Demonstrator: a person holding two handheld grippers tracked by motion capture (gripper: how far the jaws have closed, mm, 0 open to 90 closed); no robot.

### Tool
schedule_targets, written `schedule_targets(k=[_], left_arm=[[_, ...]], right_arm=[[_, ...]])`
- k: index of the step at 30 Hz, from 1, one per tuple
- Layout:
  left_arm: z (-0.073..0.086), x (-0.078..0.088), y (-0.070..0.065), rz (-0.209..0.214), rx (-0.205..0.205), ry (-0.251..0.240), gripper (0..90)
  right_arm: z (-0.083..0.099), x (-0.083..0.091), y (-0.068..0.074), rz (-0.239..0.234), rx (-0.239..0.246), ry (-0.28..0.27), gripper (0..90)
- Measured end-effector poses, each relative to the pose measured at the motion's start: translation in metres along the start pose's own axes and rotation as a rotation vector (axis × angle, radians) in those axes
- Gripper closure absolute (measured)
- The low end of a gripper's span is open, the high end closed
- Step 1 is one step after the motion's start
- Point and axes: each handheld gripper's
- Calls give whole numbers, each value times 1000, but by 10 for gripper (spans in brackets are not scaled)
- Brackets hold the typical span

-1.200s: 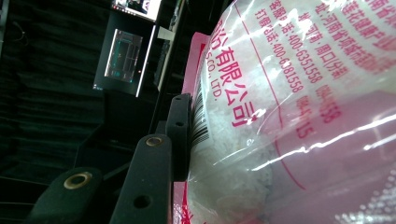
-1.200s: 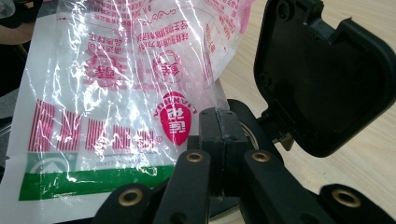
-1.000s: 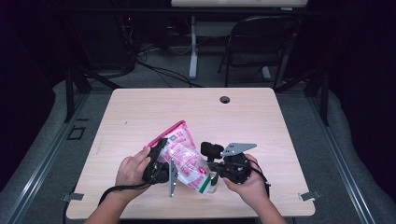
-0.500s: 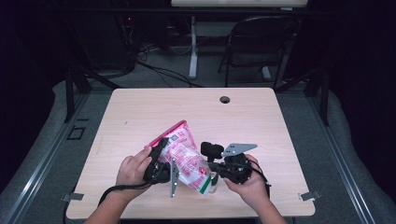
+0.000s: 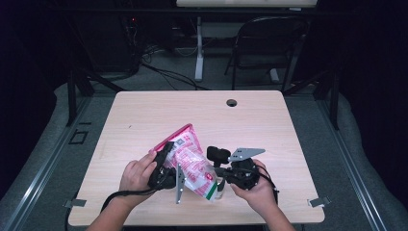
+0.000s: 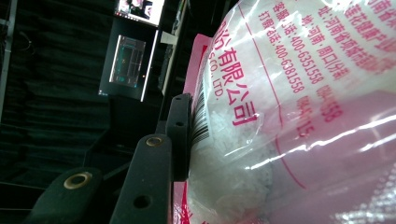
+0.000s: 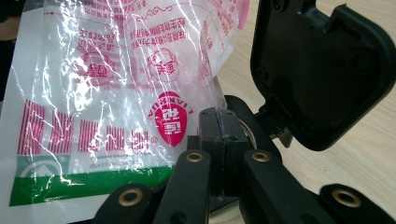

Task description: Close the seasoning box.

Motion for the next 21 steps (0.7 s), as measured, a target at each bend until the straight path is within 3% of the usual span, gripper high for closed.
schedule_targets(k=[21], left_arm=[[-1,1,3,-11,-4,-7,702]], right_arm=[[-1,-1,0,-2,5,5,900]])
Point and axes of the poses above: each handheld gripper's, and its own axes: x roughly backward along the jaws, z roughly out of its underside, y roughly to its left, and after that the axes turned 14 degrees about y, right-handed
